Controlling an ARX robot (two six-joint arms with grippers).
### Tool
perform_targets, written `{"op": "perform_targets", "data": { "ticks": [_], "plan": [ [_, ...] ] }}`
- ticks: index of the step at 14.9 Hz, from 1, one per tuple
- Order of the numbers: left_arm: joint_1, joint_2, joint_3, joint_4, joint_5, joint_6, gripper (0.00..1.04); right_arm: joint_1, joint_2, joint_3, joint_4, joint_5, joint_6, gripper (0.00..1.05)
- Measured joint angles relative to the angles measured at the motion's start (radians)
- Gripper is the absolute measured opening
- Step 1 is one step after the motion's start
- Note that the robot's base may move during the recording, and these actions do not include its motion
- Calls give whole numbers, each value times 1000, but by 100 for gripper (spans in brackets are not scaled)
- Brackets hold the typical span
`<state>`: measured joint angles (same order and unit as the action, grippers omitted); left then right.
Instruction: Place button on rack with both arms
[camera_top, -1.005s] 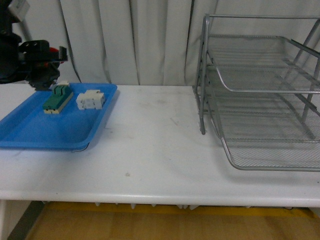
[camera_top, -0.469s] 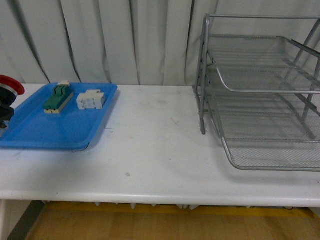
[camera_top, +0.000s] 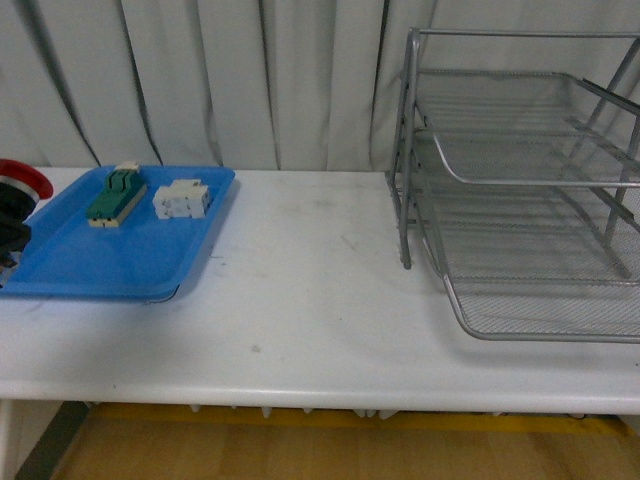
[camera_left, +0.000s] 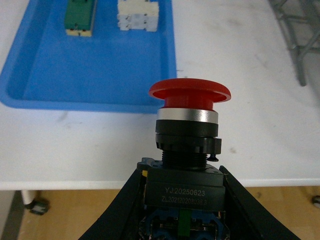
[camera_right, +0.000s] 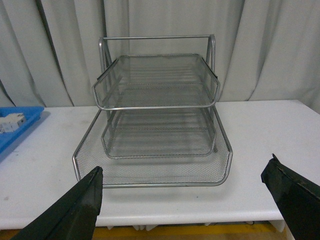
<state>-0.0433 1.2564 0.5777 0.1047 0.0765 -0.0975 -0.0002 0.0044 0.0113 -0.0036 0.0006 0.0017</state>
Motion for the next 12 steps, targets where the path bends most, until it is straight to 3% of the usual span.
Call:
{"op": "perform_targets", "data": {
  "ticks": [12],
  "plan": [
    [-34,-18,-14,16,29,-53,36,0,0,0,0,0,0,98]
  ]
}}
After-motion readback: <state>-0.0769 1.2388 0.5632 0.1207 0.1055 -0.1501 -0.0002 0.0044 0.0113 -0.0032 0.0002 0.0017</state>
